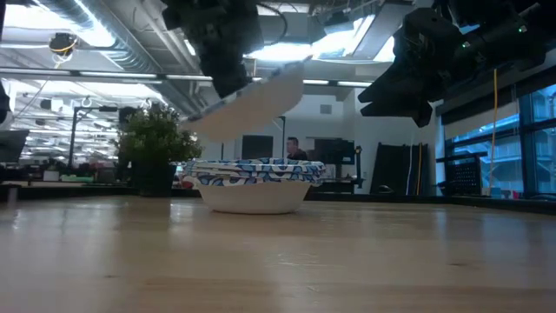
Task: Nest bowls inside each other
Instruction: Stack the white patterned bowl on top of the right white patterned bowl
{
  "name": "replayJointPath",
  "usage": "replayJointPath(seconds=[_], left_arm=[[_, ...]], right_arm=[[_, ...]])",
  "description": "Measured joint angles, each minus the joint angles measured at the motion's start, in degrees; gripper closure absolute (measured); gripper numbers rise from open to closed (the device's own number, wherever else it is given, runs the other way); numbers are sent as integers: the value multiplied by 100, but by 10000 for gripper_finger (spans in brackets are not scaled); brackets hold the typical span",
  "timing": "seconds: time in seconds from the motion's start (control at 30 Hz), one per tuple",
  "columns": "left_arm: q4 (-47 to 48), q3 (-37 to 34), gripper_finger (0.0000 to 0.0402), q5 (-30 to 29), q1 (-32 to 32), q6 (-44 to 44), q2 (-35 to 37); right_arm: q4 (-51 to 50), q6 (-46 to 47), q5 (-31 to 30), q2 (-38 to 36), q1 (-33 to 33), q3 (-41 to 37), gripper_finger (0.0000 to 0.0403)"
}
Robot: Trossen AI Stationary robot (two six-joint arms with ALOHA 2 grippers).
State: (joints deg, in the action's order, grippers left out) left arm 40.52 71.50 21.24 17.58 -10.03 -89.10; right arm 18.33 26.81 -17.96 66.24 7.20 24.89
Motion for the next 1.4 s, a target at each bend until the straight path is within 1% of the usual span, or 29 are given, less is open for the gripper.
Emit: replayJointPath(seconds=[0.17,0.27,0.4,0.57,0.8,1.0,1.23,1.4], left_arm=[[112,0,401,229,385,646,0],[61,0,401,234,527,932,0],[36,0,401,220,570,988,-32],[-62,4,401,197,447,1102,-337],[10,-7,401,-202,389,1052,-862],[131,-7,401,-399,460,997,-1000],[261,-7,376,-463,439,966,-1038],[239,-7,348,-696,360,840,-1038]], right_arm=[[0,-6,0,0,0,2,243],[-5,-18,0,0,0,1,243],[-13,-57,-2,0,0,2,243],[-15,-140,-2,0,0,0,243],[-67,-91,0,0,0,0,243],[-76,-41,37,0,0,0,243],[-74,-164,48,0,0,0,243],[-74,-171,50,0,0,0,243]])
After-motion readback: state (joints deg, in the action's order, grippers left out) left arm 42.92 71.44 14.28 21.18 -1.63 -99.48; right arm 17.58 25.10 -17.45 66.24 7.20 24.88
